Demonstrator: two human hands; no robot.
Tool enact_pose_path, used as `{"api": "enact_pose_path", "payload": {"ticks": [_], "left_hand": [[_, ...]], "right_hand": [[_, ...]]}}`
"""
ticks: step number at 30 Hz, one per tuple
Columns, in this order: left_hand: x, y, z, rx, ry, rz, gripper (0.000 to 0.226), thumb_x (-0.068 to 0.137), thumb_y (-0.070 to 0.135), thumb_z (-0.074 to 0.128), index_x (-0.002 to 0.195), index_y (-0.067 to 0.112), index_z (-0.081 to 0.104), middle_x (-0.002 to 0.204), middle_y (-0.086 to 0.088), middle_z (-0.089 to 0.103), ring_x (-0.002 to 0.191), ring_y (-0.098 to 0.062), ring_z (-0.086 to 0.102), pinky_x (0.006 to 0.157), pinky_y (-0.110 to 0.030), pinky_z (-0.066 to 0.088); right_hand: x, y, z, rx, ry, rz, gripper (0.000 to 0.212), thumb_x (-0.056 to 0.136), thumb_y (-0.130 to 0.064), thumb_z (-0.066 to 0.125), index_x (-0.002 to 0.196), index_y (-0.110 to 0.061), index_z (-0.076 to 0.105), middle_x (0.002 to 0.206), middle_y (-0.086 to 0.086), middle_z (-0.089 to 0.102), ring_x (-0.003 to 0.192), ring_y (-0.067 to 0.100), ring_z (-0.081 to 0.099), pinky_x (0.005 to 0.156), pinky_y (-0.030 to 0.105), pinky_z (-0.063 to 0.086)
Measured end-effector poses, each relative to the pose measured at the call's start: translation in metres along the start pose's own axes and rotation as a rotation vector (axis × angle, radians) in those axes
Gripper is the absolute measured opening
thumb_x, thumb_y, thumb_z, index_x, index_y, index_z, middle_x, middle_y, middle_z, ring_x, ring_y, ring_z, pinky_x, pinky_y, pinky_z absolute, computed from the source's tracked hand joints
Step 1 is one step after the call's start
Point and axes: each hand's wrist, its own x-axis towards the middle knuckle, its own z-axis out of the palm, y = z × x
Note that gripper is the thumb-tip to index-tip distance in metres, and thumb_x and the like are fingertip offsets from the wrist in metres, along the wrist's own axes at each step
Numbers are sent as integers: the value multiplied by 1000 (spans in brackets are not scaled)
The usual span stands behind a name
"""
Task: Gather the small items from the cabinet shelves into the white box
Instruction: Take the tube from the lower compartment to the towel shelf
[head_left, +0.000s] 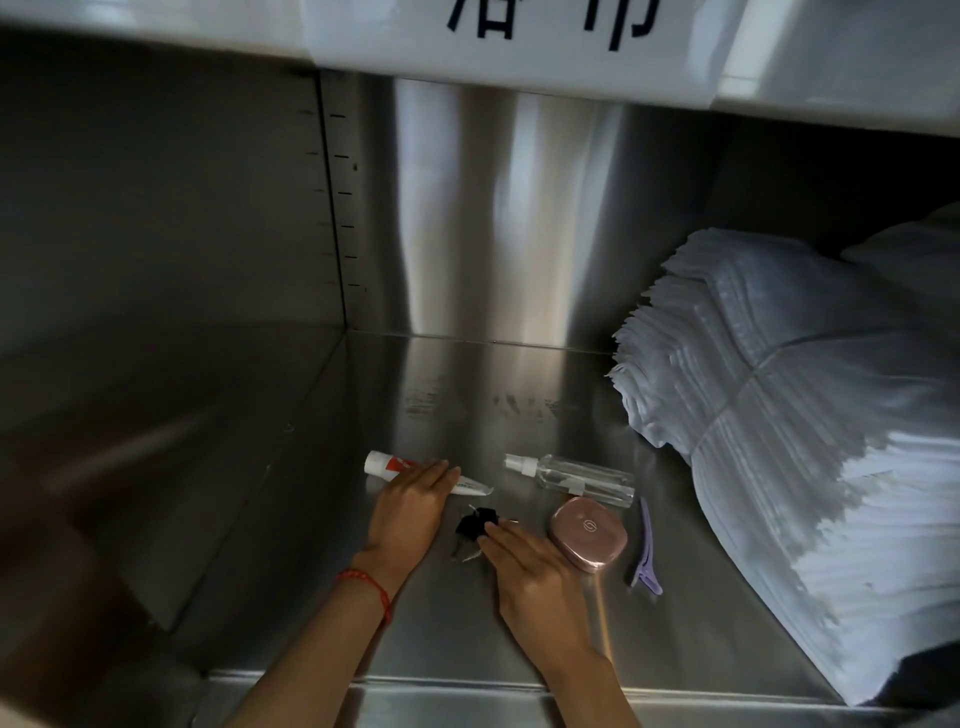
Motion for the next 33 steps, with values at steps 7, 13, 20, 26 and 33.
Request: {"api": "enact_pose_path", "payload": {"ticks": [7, 13, 20, 26, 33], "left_hand": [[-4, 3, -3, 19, 9, 5, 56, 29, -9, 90, 82, 4, 77, 83, -11, 74, 72, -23, 72, 54, -32, 58], [-8, 4, -3, 52, 4, 5, 57, 28, -8, 91, 82, 2, 77, 86, -12, 74, 76, -25, 72, 57, -33, 58], [-13, 6, -3, 83, -14, 11, 55, 31, -8, 91, 84, 0, 76, 90, -15, 73, 80, -28, 72, 61, -38, 59], [-18, 10, -9, 68, 22, 14, 50, 38, -5, 91, 85, 0, 76, 91, -16, 73, 81, -29, 72, 62, -39, 59], [-26, 15, -13, 53, 50, -13, 42, 50, 3, 91, 89, 1, 75, 96, -17, 72, 87, -30, 71, 69, -43, 58]], "right_hand": [[-4, 0, 0, 8, -63, 32, 53, 36, 7, 87, 85, -12, 78, 93, -2, 74, 89, 15, 70, 77, 21, 53], [-6, -1, -1, -19, -83, 60, 47, 38, 3, 88, 81, -13, 78, 91, -2, 74, 89, 13, 70, 78, 19, 52], [-9, -6, -5, -56, -61, 76, 31, 54, -10, 88, 83, -14, 78, 95, -3, 74, 94, 13, 69, 80, 20, 52], [-10, -8, -7, -77, -29, 83, 32, 59, -13, 87, 89, -12, 77, 98, 0, 73, 97, 14, 68, 82, 24, 53], [-13, -9, -8, -71, -8, 78, 37, 60, -11, 87, 96, -11, 76, 103, 4, 72, 99, 17, 68, 82, 28, 54]]}}
